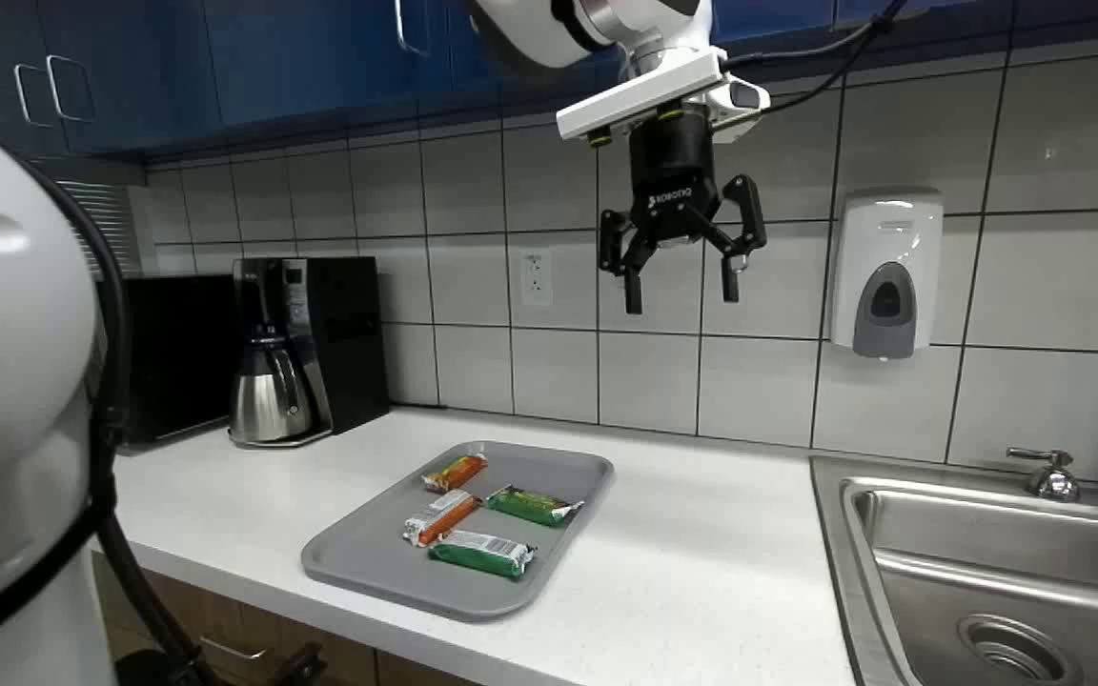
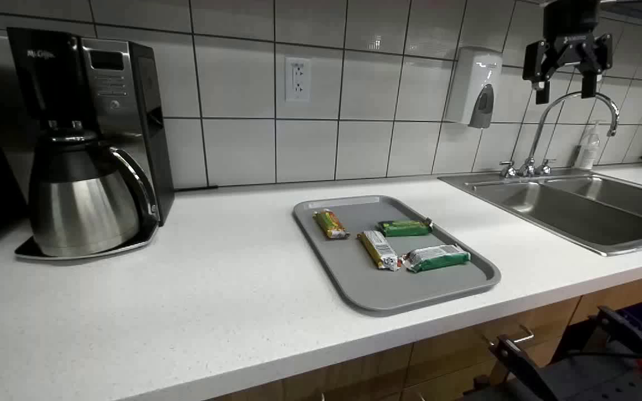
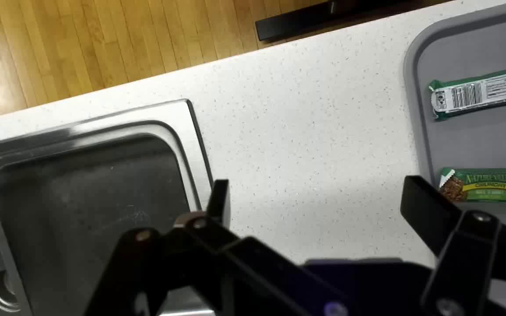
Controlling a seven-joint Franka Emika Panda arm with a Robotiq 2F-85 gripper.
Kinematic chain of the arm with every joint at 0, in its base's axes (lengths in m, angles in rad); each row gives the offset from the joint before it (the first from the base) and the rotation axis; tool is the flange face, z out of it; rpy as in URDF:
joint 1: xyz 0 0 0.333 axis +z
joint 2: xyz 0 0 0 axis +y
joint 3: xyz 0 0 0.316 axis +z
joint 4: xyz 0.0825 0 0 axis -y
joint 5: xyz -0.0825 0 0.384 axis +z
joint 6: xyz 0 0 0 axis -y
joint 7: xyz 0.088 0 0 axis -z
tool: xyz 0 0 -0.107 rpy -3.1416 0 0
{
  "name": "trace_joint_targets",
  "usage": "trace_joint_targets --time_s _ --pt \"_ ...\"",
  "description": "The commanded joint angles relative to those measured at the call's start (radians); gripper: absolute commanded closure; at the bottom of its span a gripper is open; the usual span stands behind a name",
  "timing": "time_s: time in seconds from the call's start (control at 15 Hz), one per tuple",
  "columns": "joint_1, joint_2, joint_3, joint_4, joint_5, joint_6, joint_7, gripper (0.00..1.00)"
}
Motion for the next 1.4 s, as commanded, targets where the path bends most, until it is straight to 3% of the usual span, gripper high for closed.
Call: trace_joint_targets --time_s 0.0,0.67,1.33 --pt "0.001 0.001 -0.001 0.002 0.0 -0.002 0.0 0.0" --pt "0.001 0.001 -0.001 0.002 0.0 -0.002 0.0 0.0" --pt "0.034 -0.02 0.024 -0.06 -0.008 0.075 0.019 0.0"
